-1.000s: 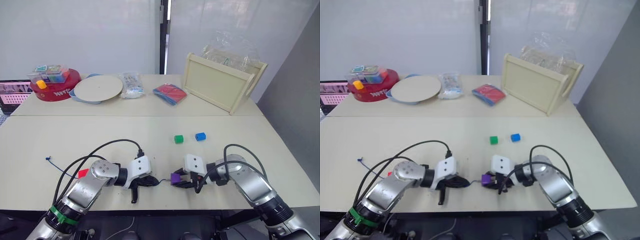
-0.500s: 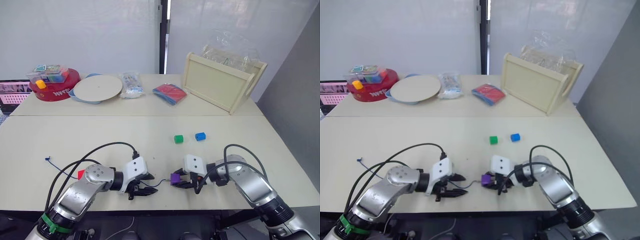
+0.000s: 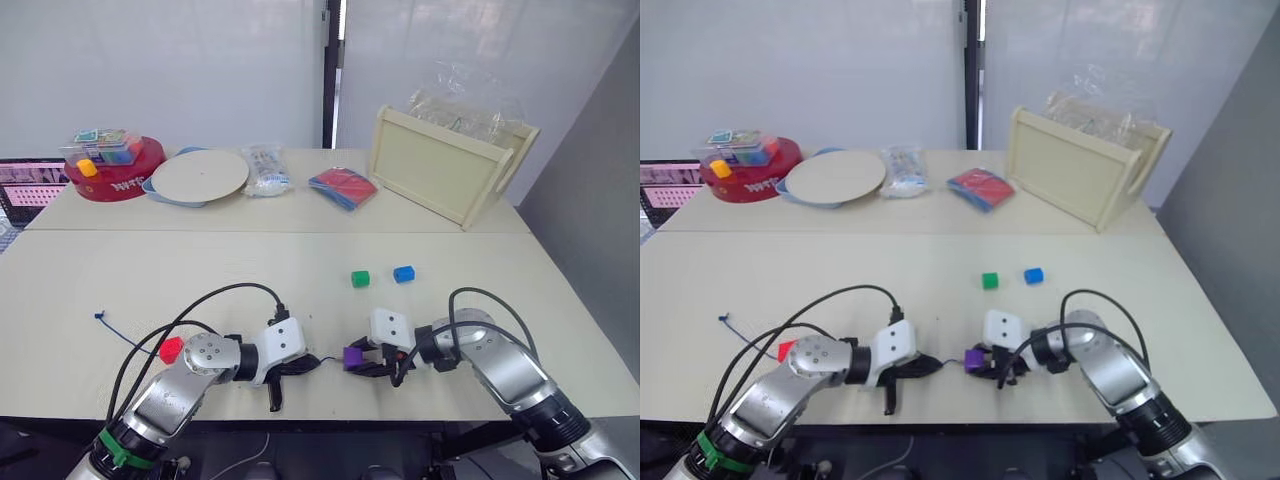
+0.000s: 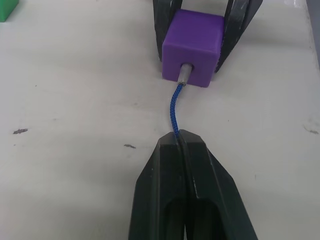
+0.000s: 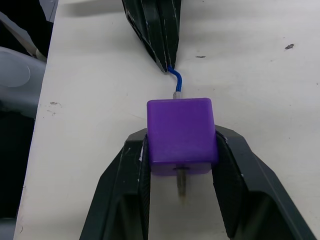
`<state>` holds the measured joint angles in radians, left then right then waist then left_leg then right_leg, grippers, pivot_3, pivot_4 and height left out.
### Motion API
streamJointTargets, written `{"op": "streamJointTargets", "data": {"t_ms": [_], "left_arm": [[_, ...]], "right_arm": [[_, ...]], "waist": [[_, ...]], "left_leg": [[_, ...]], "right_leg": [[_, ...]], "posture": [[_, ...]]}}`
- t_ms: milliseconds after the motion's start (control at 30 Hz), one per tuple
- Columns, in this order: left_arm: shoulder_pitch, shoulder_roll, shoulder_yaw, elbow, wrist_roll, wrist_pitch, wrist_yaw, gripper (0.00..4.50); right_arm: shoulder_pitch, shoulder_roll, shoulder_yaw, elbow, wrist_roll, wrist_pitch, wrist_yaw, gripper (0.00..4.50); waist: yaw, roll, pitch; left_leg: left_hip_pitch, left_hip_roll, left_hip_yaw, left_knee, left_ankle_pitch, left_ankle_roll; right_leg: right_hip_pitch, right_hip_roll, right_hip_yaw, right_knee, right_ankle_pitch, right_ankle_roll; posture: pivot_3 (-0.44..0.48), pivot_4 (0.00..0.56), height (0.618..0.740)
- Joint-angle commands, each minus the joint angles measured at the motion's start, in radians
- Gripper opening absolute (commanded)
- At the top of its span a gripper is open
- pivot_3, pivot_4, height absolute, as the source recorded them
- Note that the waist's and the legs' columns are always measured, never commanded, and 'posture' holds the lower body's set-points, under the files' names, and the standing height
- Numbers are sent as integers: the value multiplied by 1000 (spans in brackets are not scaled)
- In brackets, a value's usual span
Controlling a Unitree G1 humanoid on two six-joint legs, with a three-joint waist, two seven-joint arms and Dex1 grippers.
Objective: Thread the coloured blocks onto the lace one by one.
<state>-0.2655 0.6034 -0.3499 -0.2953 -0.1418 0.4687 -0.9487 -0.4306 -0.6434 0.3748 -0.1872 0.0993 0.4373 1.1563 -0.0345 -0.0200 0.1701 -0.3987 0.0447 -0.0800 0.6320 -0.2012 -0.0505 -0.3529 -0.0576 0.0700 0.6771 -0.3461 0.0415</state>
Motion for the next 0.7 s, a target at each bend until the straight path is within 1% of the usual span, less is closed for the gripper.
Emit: {"op": "streamJointTargets", "data": {"t_ms": [33, 267, 500, 600, 633, 700], "left_arm": [[-24, -23, -37, 38, -4, -22, -31, 0], [-86, -38, -50, 74, -3, -54, -80, 0], [-105, -30, -33, 93, 18, -61, -71, 0], [-103, -25, -5, 77, -1, -41, -68, 0], [-102, -15, 0, 67, -12, -29, -81, 565], [-105, 24, 11, 39, -22, -2, -109, 1186]], "right_arm": [[-6, 11, 24, -2, -7, 13, -6, 1164], [-31, 64, 51, 9, -17, 14, -20, 1164], [-39, 90, 64, 18, -29, 12, -20, 1164], [-35, 88, 65, 19, -35, 12, -18, 1164], [-33, 87, 63, 19, -36, 13, -18, 1164], [-24, 87, 51, 14, -35, 24, -29, 1164]], "waist": [[0, 0, 0], [-13, 0, 0], [-15, 0, 0], [-15, 0, 0], [-16, 0, 0], [-18, 0, 0]], "left_leg": [[0, 0, 0, 0, 0, 0], [0, 1, 0, -1, 0, 0], [1, 1, 0, -2, 0, 0], [1, 2, 0, -2, 0, 0], [1, 1, 0, -2, 0, 0], [1, 2, 0, -2, 0, 0]], "right_leg": [[0, 0, 0, 0, 0, 0], [-1, 1, 0, 1, 0, 0], [-1, 2, 0, 1, 0, 0], [-1, 2, 0, 1, 0, 0], [-1, 2, 0, 1, 0, 0], [-2, 2, 0, 1, 0, 0]], "posture": [[0, 150, 740], [0, 150, 740], [0, 150, 740], [0, 150, 740], [0, 150, 740], [0, 150, 740]]}}
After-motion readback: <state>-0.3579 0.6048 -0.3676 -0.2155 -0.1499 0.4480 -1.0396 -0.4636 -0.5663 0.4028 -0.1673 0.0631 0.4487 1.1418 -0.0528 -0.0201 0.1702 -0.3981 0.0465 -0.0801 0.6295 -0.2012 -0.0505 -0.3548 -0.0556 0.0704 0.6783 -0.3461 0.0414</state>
